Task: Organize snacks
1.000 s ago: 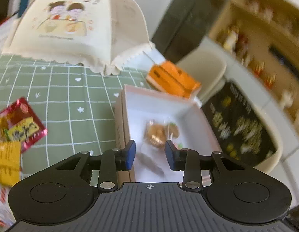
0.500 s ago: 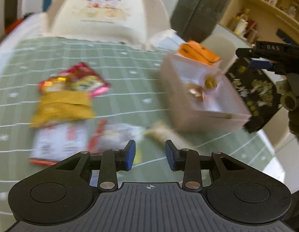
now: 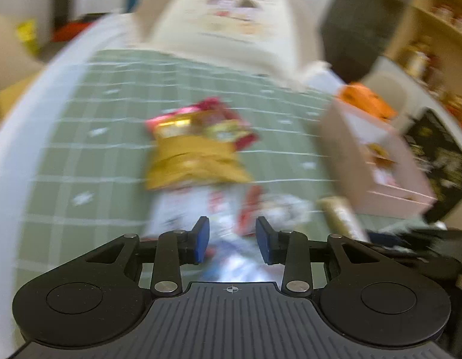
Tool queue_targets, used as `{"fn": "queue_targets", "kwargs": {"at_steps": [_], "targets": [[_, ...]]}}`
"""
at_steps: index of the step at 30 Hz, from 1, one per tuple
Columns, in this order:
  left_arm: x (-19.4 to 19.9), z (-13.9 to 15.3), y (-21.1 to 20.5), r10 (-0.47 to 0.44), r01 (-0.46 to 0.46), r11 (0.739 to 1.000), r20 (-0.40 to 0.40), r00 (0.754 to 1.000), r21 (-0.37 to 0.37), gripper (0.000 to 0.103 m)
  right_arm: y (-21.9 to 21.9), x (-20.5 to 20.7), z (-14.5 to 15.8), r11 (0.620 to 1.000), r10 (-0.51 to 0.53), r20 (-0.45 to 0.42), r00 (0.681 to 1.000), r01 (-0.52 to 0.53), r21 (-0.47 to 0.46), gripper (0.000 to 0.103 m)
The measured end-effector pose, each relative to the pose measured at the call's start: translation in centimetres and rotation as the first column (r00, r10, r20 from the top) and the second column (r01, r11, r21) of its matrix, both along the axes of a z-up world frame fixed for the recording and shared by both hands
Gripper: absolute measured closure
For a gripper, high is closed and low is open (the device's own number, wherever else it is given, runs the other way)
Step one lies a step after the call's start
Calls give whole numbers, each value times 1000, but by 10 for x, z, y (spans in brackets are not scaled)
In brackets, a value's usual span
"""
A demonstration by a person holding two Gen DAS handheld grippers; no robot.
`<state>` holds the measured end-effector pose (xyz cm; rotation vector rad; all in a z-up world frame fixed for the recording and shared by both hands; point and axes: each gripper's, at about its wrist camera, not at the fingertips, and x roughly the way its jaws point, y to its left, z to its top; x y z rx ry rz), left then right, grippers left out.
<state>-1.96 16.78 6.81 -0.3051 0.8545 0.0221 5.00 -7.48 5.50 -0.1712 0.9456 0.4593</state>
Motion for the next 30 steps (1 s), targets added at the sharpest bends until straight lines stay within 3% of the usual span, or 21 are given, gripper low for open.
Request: {"fn": "queue_targets", "kwargs": {"at_steps": [3, 5, 10, 15, 17, 21, 26, 30], "targets": [[-22, -7, 17, 106, -106, 994, -28, 994, -17, 64, -9, -19, 0, 1000, 24, -15, 1000, -24, -8, 75], [-28, -14, 19, 119, -121, 992, -45, 992, -42, 64, -21, -29, 0, 1000, 14, -17, 1000, -14, -13, 75], [-24, -25, -17, -39, 34, 997, -70, 997, -72, 62, -49, -41, 2, 999, -52, -28, 998, 52, -4, 75], [-23, -23, -55, -246, 240, 964, -44, 968, -113, 62, -66, -51, 1, 996, -87, -22, 996, 87, -15, 73], [-25, -10, -58, -254, 255, 963, 25, 967, -82, 62, -68, -53, -2, 994, -103, -15, 995, 102, -33, 68], [-2, 9, -44, -165, 166, 986, 89, 982, -15, 62, -73, -62, -8, 987, -138, 5, 990, 137, -81, 38], [54, -6, -33, -127, 126, 992, 42, 991, 31, 62, -75, -72, -11, 985, -159, 14, 987, 159, -63, 32], [60, -27, -44, -163, 163, 987, -29, 986, 11, 62, -74, -80, -10, 986, -154, 13, 988, 154, -58, 32]]}}
